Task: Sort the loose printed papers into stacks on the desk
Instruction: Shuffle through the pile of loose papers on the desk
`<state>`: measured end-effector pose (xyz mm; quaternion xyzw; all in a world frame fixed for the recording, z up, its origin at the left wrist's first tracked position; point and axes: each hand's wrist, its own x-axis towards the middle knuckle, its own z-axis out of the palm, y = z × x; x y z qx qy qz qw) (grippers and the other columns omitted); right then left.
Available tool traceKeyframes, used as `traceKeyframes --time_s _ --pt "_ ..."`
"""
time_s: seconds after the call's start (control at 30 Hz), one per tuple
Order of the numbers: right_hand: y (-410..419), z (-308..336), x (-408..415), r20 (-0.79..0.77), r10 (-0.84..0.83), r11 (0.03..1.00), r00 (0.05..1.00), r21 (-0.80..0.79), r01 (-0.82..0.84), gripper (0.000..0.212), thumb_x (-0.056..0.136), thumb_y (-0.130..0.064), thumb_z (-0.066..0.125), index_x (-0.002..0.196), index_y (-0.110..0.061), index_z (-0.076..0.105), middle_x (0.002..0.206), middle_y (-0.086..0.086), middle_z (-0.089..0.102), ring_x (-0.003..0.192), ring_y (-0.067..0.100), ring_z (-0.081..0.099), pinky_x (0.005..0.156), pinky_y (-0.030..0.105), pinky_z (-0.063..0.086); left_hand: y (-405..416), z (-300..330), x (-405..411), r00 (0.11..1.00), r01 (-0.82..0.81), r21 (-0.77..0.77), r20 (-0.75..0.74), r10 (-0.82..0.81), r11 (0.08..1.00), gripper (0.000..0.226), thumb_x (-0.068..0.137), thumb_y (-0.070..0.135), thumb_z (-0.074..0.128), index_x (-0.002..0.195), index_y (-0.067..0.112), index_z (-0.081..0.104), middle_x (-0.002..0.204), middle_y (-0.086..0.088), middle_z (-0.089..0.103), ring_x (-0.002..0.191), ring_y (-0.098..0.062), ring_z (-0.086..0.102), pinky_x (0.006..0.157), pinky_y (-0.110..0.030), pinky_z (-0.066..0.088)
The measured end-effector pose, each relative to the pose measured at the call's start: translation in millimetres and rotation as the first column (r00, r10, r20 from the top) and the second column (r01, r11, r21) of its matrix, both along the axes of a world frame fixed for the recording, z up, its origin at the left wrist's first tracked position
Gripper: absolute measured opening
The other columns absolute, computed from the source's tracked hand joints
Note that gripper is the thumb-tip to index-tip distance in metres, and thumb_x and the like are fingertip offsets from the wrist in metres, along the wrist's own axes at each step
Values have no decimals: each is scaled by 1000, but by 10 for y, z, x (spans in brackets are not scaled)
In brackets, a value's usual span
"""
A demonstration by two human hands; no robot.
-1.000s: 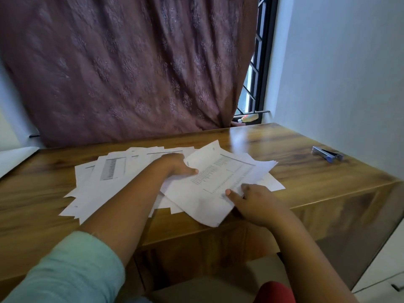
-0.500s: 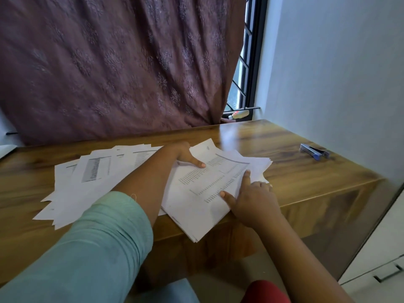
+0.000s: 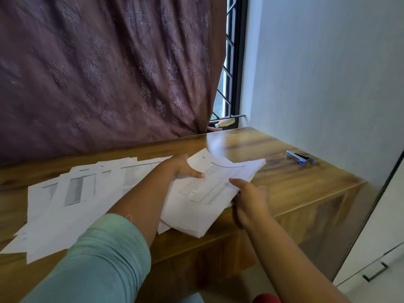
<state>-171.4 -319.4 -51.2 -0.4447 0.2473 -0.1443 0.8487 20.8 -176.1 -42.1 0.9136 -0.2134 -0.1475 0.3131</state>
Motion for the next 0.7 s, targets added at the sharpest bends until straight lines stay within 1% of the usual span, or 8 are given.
traceKeyframes --time_s 0.07,0.13,0.23,0.33,0.4,0.47,0.6,0.7 --pt "82 -2 40 -33 -20 1000 999 16 21 41 87 2 65 121 -4 43 100 14 65 82 28 68 52 32 54 2 -34 18 999 -34 36 38 33 999 78 55 62 87 119 26 61 115 10 65 104 -14 59 92 -35 48" --pt "134 25 68 -50 26 999 998 27 -25 28 92 1 57 118 -5 50 98 12 66 83 29 67 58 35 55 26 -138 149 994 -87 45 76 84 995 110 33 83 79 127 32 56 126 9 64 110 -16 60 98 -40 50" --pt "61 54 168 -52 41 993 998 -108 -47 25 94 4 46 114 -5 59 97 13 68 87 31 65 69 37 57 68 -164 104 985 -129 12 112 127 992 127 28 87 75 138 31 47 138 5 56 121 -21 54 102 -43 48" --pt "-117 163 276 -88 26 957 996 -287 -50 26 94 6 43 114 -5 57 98 14 65 83 30 64 65 39 57 131 -139 -36 976 -190 -136 83 203 972 106 48 84 72 134 23 55 132 6 57 119 -20 55 101 -41 47" --pt "-250 303 329 -107 2 895 994 -442 -49 25 93 4 45 111 -8 57 98 14 64 81 29 63 73 44 57 230 -171 -63 967 -221 -243 69 244 944 96 59 91 58 124 21 62 130 6 60 117 -18 56 103 -40 45" --pt "-333 478 375 -53 8 813 999 -581 -37 25 91 2 48 106 -14 58 102 12 66 86 29 63 81 46 56 347 -212 -94 960 -244 -309 60 274 919 79 71 86 52 115 22 65 121 3 64 111 -19 59 100 -40 46" --pt "-359 943 367 109 19 625 994 -777 73 26 90 0 50 107 -17 60 100 3 61 88 23 60 78 34 49 515 -190 -198 950 -259 -365 71 304 894 64 77 82 48 98 24 68 99 4 67 98 -19 62 90 -40 51" --pt "-518 1346 319 220 -74 521 973 -823 226 32 90 -4 48 119 -13 60 106 3 60 96 23 58 86 37 51 579 -162 -250 960 -247 -361 39 279 899 66 81 79 46 111 23 64 114 4 64 107 -22 59 98 -45 48"
